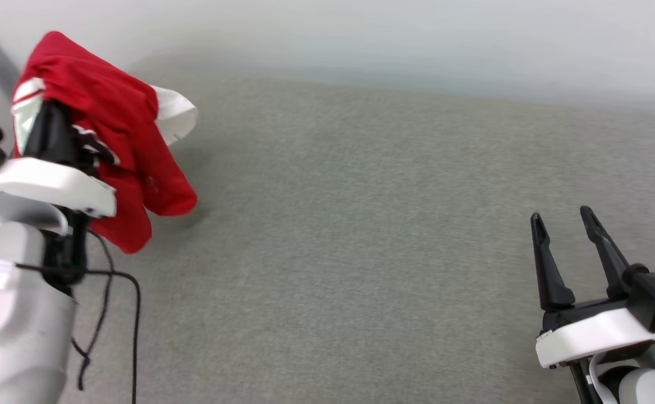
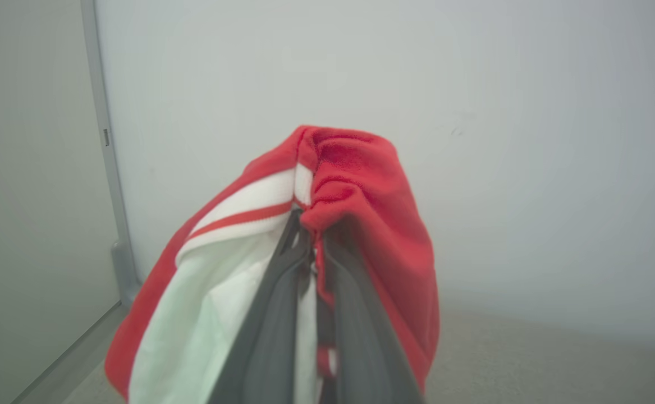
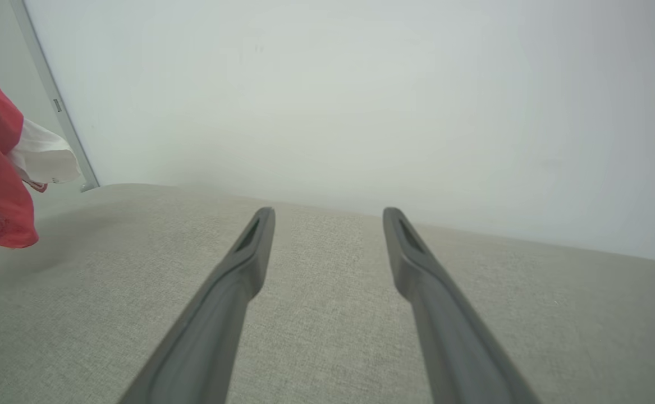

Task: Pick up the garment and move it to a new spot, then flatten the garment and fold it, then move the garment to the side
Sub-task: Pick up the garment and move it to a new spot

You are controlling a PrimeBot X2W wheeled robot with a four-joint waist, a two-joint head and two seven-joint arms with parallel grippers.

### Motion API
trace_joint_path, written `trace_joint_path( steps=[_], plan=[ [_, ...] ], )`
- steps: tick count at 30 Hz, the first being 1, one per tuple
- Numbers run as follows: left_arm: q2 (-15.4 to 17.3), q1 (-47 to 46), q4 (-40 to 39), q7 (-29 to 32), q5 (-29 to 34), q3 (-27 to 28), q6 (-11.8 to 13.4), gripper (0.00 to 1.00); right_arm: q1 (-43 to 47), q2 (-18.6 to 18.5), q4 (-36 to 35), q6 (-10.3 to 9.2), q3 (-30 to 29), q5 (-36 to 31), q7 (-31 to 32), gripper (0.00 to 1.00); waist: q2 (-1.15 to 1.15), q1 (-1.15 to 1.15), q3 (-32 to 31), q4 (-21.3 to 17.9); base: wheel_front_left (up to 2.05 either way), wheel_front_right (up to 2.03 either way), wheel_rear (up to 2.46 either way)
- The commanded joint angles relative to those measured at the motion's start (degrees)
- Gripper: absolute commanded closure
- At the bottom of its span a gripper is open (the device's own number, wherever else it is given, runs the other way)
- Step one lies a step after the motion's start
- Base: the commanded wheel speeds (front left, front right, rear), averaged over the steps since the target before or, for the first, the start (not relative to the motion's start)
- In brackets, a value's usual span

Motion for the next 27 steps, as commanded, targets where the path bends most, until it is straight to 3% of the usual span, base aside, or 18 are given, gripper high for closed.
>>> trace_joint_path(
  steps=[1, 6, 14, 22, 27],
  plan=[
    [-1.1, 2.4, -3.4, -0.3, 0.5, -0.7, 0.6, 1.0, 1.2, 0.0, 0.1, -0.04, -0.1, 0.4, 0.0, 0.0, 0.0, 0.01, -2.1, -2.6, 0.0, 0.0, 0.0],
    [-3.3, 7.1, -11.9, 1.8, 0.9, -3.6, 1.6, 1.0, 2.5, 0.0, 0.4, -0.04, -0.2, 1.1, 0.1, 0.0, 0.0, 0.01, -3.9, -6.2, 0.0, 0.0, 0.0],
    [-8.5, 13.3, -20.0, 6.7, 0.7, -11.6, 0.2, 1.0, 3.7, 0.0, 0.6, -0.04, -0.4, 1.8, 0.3, 0.0, 0.0, 0.01, -4.6, -10.5, 0.0, 0.0, 0.0],
    [-14.9, 16.6, -17.8, 12.1, 2.0, -24.8, -3.7, 1.0, 3.0, 0.0, 0.3, -0.04, 0.3, 2.6, 0.4, 0.0, 0.0, 0.01, -1.9, -12.6, 0.0, 0.0, 0.0],
    [-16.6, 18.1, -13.5, 14.2, 2.5, -31.6, -5.1, 1.0, 2.1, 0.0, 0.4, -0.04, 0.6, 2.9, 0.1, 0.0, 0.0, 0.01, 0.2, -13.1, 0.0, 0.0, 0.0]
  ],
)
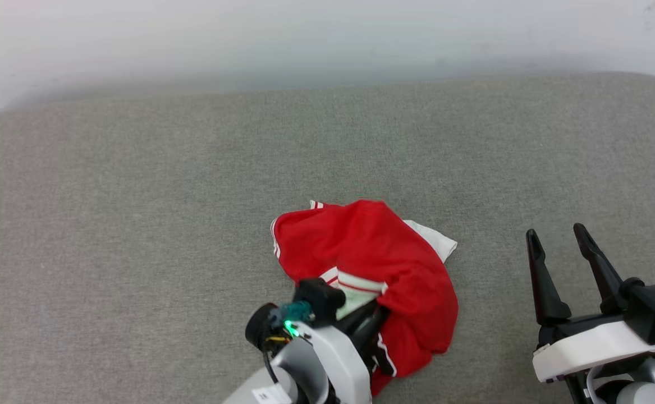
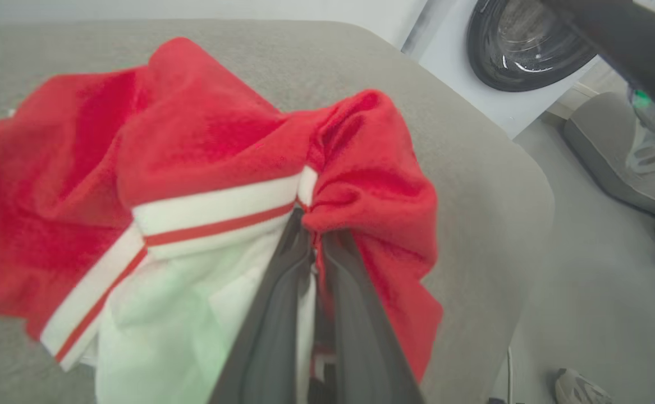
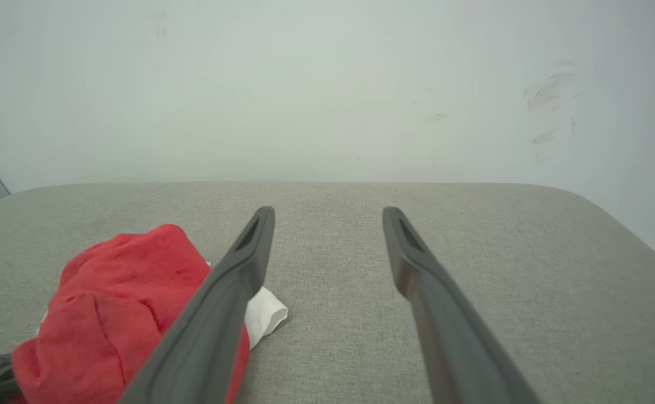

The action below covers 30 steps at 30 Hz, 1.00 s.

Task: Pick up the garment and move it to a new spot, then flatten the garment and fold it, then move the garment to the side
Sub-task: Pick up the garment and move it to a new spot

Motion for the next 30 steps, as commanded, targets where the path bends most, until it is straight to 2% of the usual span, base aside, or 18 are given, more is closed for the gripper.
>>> trace_joint_path(
  steps=[1, 2, 4, 5, 11, 14, 21, 30],
  plan=[
    [-0.2, 0.8, 0.8, -0.1, 0.1, -1.0, -0.3, 1.0, -0.5, 0.0, 0.0, -0.04, 0.0, 0.2, -0.3, 0.0, 0.0, 0.0, 0.8, -0.3, 0.0, 0.0, 0.0],
    [-0.2, 0.7, 1.3, -0.3, 0.4, -2.0, -0.5, 0.89, -0.6, 0.0, 0.1, -0.04, -0.1, 0.1, -0.4, 0.0, 0.0, 0.0, 0.9, -0.2, 0.0, 0.0, 0.0],
    [-0.2, 0.5, 1.9, -0.8, 0.6, -3.7, -0.7, 0.4, -0.5, 0.0, 0.1, -0.04, -0.4, -0.1, -0.5, 0.0, 0.0, 0.0, 1.2, 0.0, 0.0, 0.0, 0.0],
    [0.1, 0.0, 2.0, -1.2, 0.9, -4.4, -0.8, 0.0, -0.5, 0.0, 0.2, -0.04, -0.4, -0.1, -0.5, 0.0, 0.0, 0.0, 1.2, 0.1, 0.0, 0.0, 0.0],
    [1.3, -1.5, -1.0, -5.0, 1.6, -5.2, -0.8, 0.0, -0.3, 0.0, 0.7, -0.04, -0.4, -0.3, -0.2, 0.0, 0.0, 0.0, -0.5, 1.2, 0.0, 0.0, 0.0],
    [1.9, -0.5, -2.7, -5.9, 1.3, -4.2, 0.0, 0.0, 0.6, 0.0, 1.0, -0.04, -0.2, -0.2, 0.2, 0.0, 0.0, 0.0, -2.3, 1.9, 0.0, 0.0, 0.0],
    [3.7, 2.1, -7.1, -9.6, 0.7, 0.4, 5.1, 0.0, 2.4, 0.0, 0.8, -0.04, -0.6, 0.0, 1.0, 0.0, 0.0, 0.0, -5.8, 3.9, 0.0, 0.0, 0.0],
    [7.2, 6.1, -8.5, -13.9, 0.0, 8.6, 11.6, 0.0, 3.6, 0.0, 0.0, -0.04, -0.2, 0.2, 2.3, 0.0, 0.0, 0.0, -7.3, 5.5, 0.0, 0.0, 0.0]
  ],
)
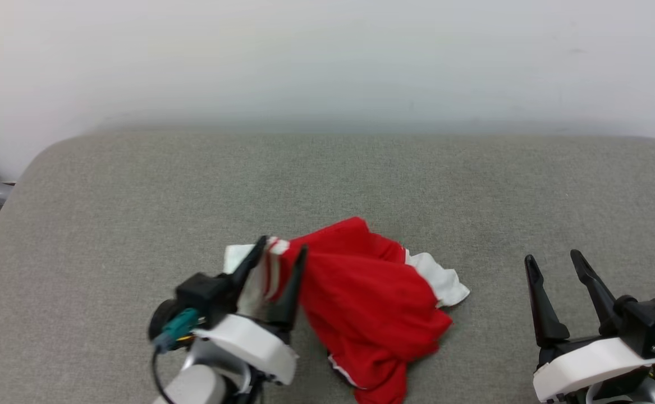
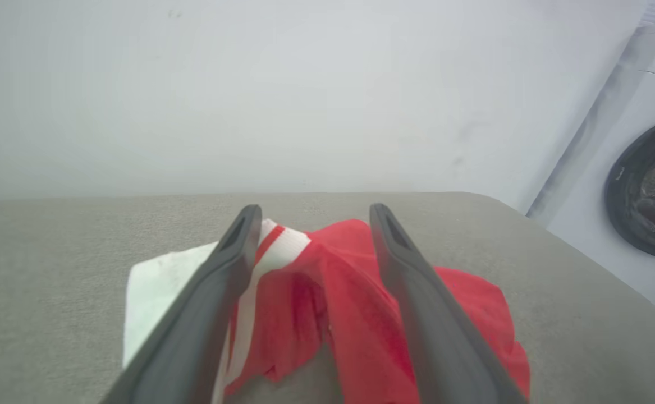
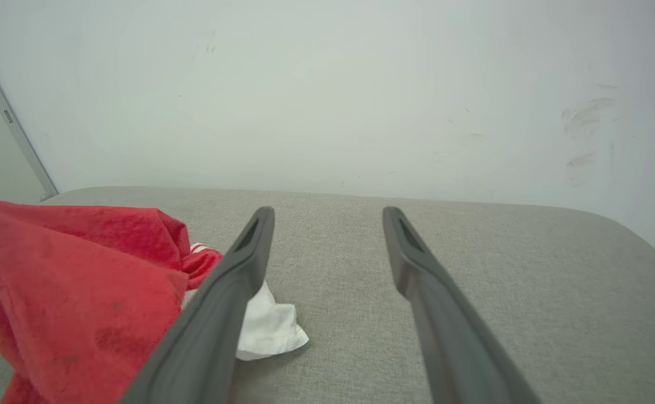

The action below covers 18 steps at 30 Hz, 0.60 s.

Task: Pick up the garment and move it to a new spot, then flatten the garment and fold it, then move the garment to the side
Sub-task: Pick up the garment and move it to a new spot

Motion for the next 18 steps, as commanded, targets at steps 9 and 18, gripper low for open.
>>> trace_joint_path(
  steps=[9, 18],
  plan=[
    [5.0, 7.1, 1.6, -1.4, -1.5, 8.0, 4.1, 0.0, 1.8, 0.0, -0.6, -0.04, 0.2, 0.2, 0.8, 0.0, -0.01, 0.0, -1.4, 0.2, 0.0, 0.0, 0.0],
    [7.1, 11.5, -0.3, -1.7, -0.5, 11.1, 5.4, 0.0, 3.1, 0.0, -0.9, -0.04, 0.0, 0.5, 1.2, 0.0, -0.01, 0.0, -2.3, -0.1, 0.0, 0.0, 0.0]
  ],
)
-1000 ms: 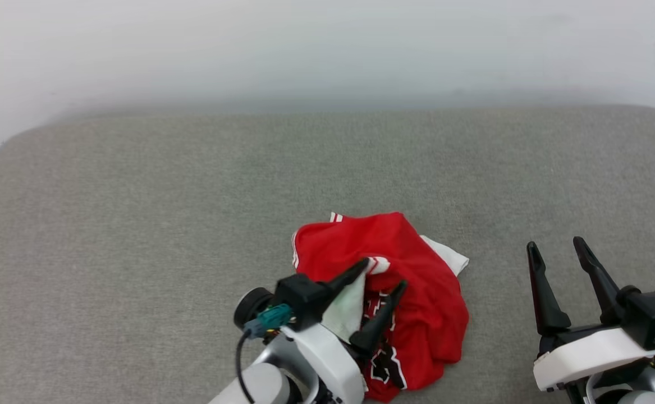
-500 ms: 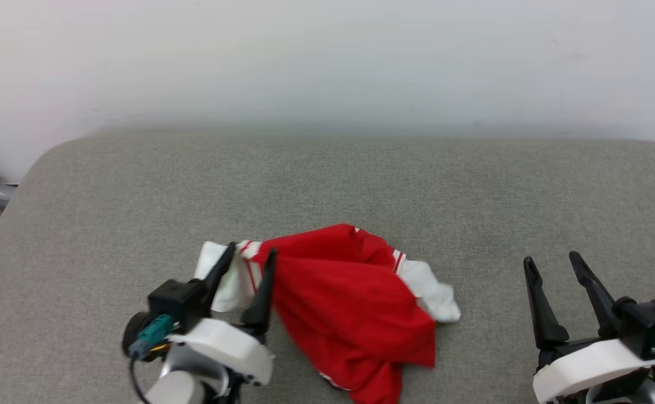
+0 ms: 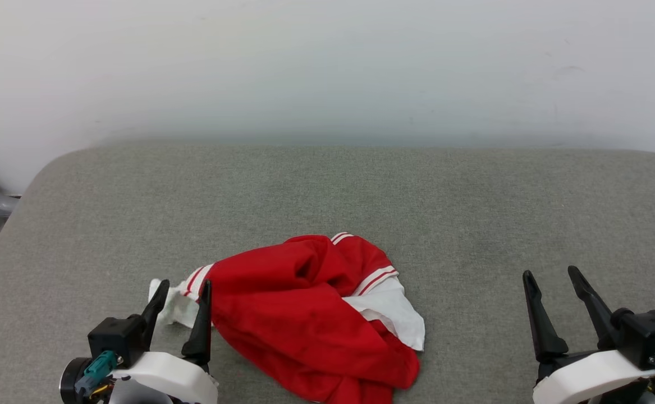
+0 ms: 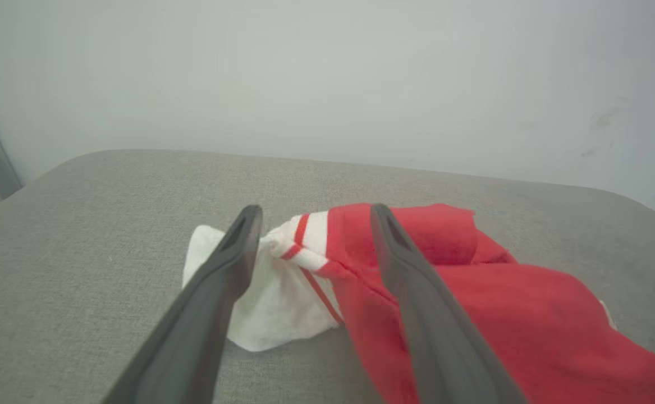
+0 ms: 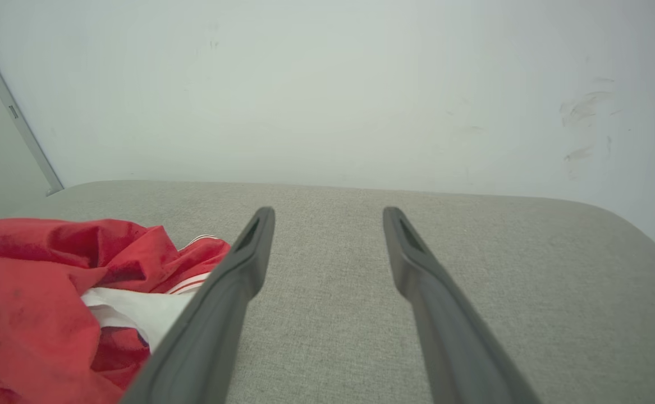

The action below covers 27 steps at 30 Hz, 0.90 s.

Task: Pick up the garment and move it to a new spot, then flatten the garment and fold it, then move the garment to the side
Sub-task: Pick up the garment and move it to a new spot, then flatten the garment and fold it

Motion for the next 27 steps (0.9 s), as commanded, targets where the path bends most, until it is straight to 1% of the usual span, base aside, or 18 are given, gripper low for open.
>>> trace_joint_path(
  steps=[1, 13, 18, 22, 27],
  plan=[
    [0.3, 0.9, -0.7, -0.4, 0.7, 0.5, 0.4, 0.0, 0.7, 0.0, -0.3, -0.03, 0.0, 0.2, 0.1, 0.0, 0.0, 0.0, -0.1, 0.0, 0.0, 0.0, 0.0],
    [-0.5, 1.4, -1.9, -0.4, 1.8, 1.3, 0.1, 0.0, 1.0, 0.0, 0.2, -0.03, 0.0, 0.5, 0.6, 0.0, 0.0, 0.0, -0.7, 0.4, 0.0, 0.0, 0.0],
    [-0.8, 0.5, -2.6, -0.5, 2.4, 1.5, 0.0, 0.0, 1.0, 0.0, 1.5, -0.04, -0.5, 0.9, 2.5, 0.0, 0.0, 0.0, -0.4, 1.1, 0.0, 0.0, 0.0],
    [-1.4, -0.6, -3.3, -0.4, 3.4, 1.0, -0.5, 0.0, -0.4, 0.0, 4.9, -0.03, -0.2, 0.7, 8.5, 0.0, 0.0, 0.0, 0.3, 2.8, 0.0, 0.0, 0.0],
    [-2.5, -2.1, -4.0, -0.3, 4.4, 0.7, -1.5, 0.0, -3.2, 0.0, 8.8, -0.03, 2.0, 1.0, 18.9, 0.0, 0.0, 0.0, 1.6, 6.0, 0.0, 0.0, 0.0]
  ],
)
